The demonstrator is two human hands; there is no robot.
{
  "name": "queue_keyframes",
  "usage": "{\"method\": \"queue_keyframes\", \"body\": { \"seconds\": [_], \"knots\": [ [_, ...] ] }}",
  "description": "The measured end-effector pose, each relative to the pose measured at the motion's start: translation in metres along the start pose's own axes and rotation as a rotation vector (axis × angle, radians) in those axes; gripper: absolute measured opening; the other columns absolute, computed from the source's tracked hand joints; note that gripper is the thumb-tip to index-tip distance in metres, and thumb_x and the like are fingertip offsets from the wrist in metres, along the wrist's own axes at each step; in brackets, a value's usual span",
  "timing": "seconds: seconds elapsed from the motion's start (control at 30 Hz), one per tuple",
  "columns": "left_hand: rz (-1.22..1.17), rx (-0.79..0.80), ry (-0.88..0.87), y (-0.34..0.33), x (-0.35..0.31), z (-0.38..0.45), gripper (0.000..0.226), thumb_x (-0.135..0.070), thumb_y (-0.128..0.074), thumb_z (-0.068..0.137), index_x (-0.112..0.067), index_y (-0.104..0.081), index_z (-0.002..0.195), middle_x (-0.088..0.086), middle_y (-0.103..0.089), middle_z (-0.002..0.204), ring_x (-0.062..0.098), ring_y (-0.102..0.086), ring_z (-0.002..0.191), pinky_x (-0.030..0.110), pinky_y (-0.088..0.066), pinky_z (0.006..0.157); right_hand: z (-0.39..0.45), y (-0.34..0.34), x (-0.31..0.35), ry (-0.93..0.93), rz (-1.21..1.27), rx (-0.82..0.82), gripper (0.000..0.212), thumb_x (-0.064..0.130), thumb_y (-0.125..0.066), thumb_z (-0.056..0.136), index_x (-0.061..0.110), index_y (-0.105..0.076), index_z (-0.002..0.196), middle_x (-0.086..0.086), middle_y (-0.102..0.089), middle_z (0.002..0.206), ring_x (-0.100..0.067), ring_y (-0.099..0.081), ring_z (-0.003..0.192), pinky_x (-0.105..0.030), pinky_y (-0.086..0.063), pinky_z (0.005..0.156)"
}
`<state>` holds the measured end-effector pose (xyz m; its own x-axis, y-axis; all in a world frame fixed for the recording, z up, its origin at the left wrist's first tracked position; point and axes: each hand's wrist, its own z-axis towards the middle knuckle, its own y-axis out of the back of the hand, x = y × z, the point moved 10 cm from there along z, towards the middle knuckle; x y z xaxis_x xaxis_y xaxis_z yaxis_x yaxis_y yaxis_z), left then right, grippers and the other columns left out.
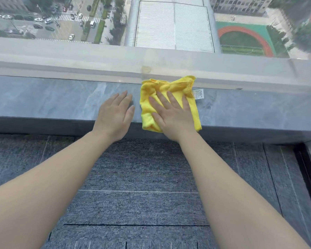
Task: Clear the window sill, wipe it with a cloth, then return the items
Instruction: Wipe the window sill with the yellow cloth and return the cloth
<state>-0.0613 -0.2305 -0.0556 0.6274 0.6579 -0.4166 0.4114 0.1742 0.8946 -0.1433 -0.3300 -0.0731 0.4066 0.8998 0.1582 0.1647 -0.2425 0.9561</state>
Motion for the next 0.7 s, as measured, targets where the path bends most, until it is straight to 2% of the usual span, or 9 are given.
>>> {"method": "queue_keyframes", "body": {
  "seconds": [0.27, 0.4, 0.53, 0.6, 0.7],
  "knots": [
    [0.022, 0.073, -0.104, -0.032, -0.058, 0.021, 0.051, -0.033, -0.023, 0.096, -0.014, -0.023, 0.144, 0.007, -0.018, 0.157, 0.023, -0.011, 0.146, 0.036, -0.007, 0.118, -0.034, 0.007, -0.106, -0.383, 0.051, -0.034, 0.055, 0.043, -0.014, 0.098, 0.026, 0.000, 0.149, 0.003, 0.004, 0.160, -0.017, 0.007, 0.148, -0.046, 0.006, 0.118],
    [0.023, 0.088, -0.135, -0.035, -0.068, 0.024, 0.068, -0.041, -0.012, 0.082, -0.015, -0.022, 0.144, 0.006, -0.017, 0.157, 0.023, -0.011, 0.146, 0.038, -0.007, 0.119, -0.044, 0.008, -0.139, -0.665, 0.120, -0.067, 0.058, 0.045, -0.014, 0.097, 0.024, 0.001, 0.149, 0.000, 0.004, 0.160, -0.022, 0.007, 0.147, -0.054, 0.004, 0.115],
    [0.017, 0.081, -0.135, -0.034, -0.066, 0.024, 0.068, -0.040, -0.011, 0.081, -0.014, -0.022, 0.144, 0.006, -0.017, 0.157, 0.023, -0.011, 0.146, 0.036, -0.006, 0.119, -0.037, 0.009, -0.145, -0.919, 0.269, -0.079, 0.060, 0.042, -0.015, 0.097, 0.018, 0.004, 0.149, -0.004, 0.009, 0.160, -0.032, 0.012, 0.146, -0.063, 0.006, 0.111],
    [0.013, 0.082, -0.134, -0.035, -0.066, 0.024, 0.068, -0.040, -0.012, 0.082, -0.014, -0.023, 0.144, 0.006, -0.018, 0.157, 0.022, -0.011, 0.146, 0.035, -0.006, 0.118, -0.028, 0.009, -0.136, -0.931, 0.291, -0.067, 0.061, 0.041, -0.016, 0.097, 0.015, 0.004, 0.149, -0.007, 0.010, 0.159, -0.035, 0.014, 0.145, -0.066, 0.006, 0.110],
    [0.010, 0.054, -0.129, -0.034, -0.068, 0.025, 0.067, -0.039, -0.013, 0.082, -0.013, -0.026, 0.143, 0.008, -0.021, 0.156, 0.024, -0.014, 0.145, 0.035, -0.007, 0.118, -0.018, 0.011, -0.117, -0.731, 0.200, -0.086, 0.060, 0.042, -0.017, 0.097, 0.017, 0.001, 0.149, -0.007, 0.003, 0.160, -0.034, 0.012, 0.145, -0.065, 0.006, 0.110]
  ]
}}
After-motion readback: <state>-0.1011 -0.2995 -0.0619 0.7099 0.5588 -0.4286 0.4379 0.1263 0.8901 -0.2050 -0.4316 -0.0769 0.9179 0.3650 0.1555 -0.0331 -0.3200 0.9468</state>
